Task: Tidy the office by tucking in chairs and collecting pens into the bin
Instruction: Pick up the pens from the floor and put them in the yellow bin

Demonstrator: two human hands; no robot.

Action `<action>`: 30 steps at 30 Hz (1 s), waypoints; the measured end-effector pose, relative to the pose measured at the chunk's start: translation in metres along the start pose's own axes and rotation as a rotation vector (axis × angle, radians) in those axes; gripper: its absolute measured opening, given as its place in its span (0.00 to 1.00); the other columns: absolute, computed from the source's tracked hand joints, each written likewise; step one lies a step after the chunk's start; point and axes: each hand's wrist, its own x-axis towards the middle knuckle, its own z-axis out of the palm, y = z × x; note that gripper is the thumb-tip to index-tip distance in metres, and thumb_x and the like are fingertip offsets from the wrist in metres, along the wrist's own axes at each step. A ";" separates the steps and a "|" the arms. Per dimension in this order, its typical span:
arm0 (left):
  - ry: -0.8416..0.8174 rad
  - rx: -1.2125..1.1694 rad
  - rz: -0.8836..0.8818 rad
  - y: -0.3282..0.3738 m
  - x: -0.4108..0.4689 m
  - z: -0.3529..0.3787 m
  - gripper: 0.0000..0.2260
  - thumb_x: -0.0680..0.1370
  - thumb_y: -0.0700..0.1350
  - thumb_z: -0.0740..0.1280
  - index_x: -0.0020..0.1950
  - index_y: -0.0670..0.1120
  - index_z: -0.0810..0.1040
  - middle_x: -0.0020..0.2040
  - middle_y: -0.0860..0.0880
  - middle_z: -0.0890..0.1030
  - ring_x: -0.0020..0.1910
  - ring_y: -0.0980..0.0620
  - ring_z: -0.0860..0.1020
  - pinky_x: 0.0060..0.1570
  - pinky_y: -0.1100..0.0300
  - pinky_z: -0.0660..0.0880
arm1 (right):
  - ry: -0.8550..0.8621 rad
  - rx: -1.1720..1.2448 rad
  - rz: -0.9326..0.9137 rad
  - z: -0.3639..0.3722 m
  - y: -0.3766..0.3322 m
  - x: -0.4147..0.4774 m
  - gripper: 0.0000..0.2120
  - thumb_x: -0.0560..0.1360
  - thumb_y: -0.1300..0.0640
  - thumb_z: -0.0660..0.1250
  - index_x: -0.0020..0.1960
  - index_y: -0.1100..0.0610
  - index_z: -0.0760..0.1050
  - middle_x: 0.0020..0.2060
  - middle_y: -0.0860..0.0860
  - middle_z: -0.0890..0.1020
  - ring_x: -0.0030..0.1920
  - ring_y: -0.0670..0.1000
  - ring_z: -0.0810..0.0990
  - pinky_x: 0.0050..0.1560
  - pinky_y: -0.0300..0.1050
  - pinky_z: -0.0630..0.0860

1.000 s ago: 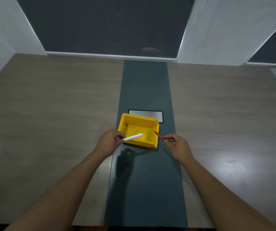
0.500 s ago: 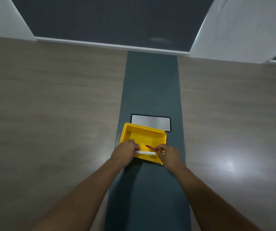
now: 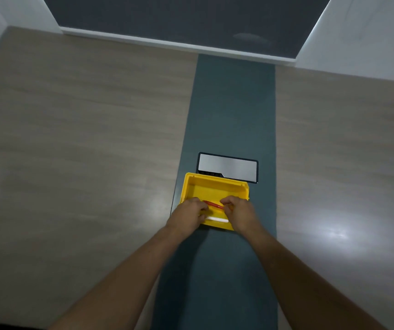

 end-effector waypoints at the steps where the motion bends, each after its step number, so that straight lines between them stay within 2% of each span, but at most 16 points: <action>1: 0.009 -0.007 0.006 -0.001 -0.003 -0.001 0.14 0.83 0.49 0.69 0.69 0.50 0.82 0.67 0.48 0.82 0.64 0.46 0.80 0.67 0.51 0.77 | 0.001 -0.014 -0.001 -0.001 -0.001 -0.003 0.11 0.82 0.56 0.68 0.62 0.46 0.84 0.58 0.48 0.86 0.58 0.54 0.82 0.61 0.54 0.81; 6: 0.081 -0.053 0.042 -0.001 -0.026 -0.009 0.15 0.84 0.55 0.68 0.68 0.52 0.83 0.66 0.50 0.83 0.63 0.48 0.80 0.66 0.52 0.77 | 0.020 -0.003 -0.011 -0.012 -0.002 -0.025 0.12 0.83 0.54 0.68 0.65 0.50 0.83 0.62 0.52 0.84 0.59 0.56 0.82 0.58 0.48 0.78; 10: 0.131 -0.076 0.064 0.002 -0.047 -0.011 0.13 0.84 0.53 0.69 0.66 0.51 0.84 0.63 0.50 0.83 0.61 0.49 0.81 0.64 0.53 0.78 | 0.058 0.024 -0.016 -0.017 0.003 -0.053 0.12 0.82 0.53 0.69 0.64 0.50 0.82 0.60 0.54 0.85 0.52 0.54 0.81 0.48 0.43 0.73; 15: 0.163 -0.065 0.109 0.011 -0.077 -0.008 0.12 0.83 0.50 0.69 0.64 0.49 0.85 0.62 0.50 0.84 0.59 0.49 0.81 0.59 0.58 0.75 | 0.121 0.027 -0.004 -0.023 0.007 -0.095 0.13 0.83 0.53 0.69 0.66 0.51 0.82 0.57 0.57 0.85 0.56 0.59 0.83 0.48 0.41 0.71; 16: 0.166 -0.060 0.120 0.013 -0.083 -0.007 0.12 0.83 0.50 0.69 0.64 0.49 0.85 0.61 0.50 0.84 0.59 0.49 0.81 0.59 0.59 0.75 | 0.134 0.026 -0.006 -0.024 0.008 -0.104 0.13 0.82 0.53 0.69 0.66 0.51 0.82 0.57 0.57 0.85 0.57 0.59 0.83 0.49 0.42 0.72; 19: 0.168 -0.053 0.146 0.020 -0.104 -0.006 0.12 0.84 0.50 0.69 0.64 0.49 0.84 0.60 0.50 0.84 0.58 0.52 0.81 0.61 0.54 0.79 | 0.170 0.047 -0.025 -0.028 0.009 -0.133 0.13 0.82 0.54 0.69 0.66 0.52 0.82 0.62 0.53 0.85 0.62 0.57 0.82 0.61 0.49 0.77; 21: 0.181 -0.059 0.157 0.025 -0.119 -0.004 0.11 0.83 0.51 0.69 0.64 0.50 0.84 0.59 0.51 0.84 0.57 0.53 0.81 0.61 0.52 0.80 | 0.188 0.048 -0.039 -0.032 0.009 -0.153 0.13 0.82 0.54 0.69 0.65 0.53 0.82 0.62 0.53 0.85 0.62 0.56 0.82 0.65 0.52 0.78; 24: 0.208 -0.070 0.154 0.033 -0.145 -0.002 0.12 0.83 0.52 0.68 0.65 0.51 0.83 0.62 0.52 0.84 0.59 0.54 0.81 0.62 0.55 0.79 | 0.218 0.042 -0.067 -0.037 0.012 -0.180 0.12 0.82 0.52 0.70 0.64 0.51 0.82 0.62 0.52 0.86 0.63 0.56 0.82 0.64 0.53 0.78; 30: 0.264 -0.051 0.123 0.046 -0.209 0.011 0.18 0.83 0.53 0.69 0.71 0.49 0.80 0.67 0.50 0.82 0.65 0.51 0.79 0.64 0.58 0.74 | 0.230 0.022 -0.148 -0.040 0.018 -0.236 0.14 0.82 0.53 0.70 0.66 0.55 0.81 0.64 0.52 0.84 0.65 0.54 0.81 0.66 0.46 0.74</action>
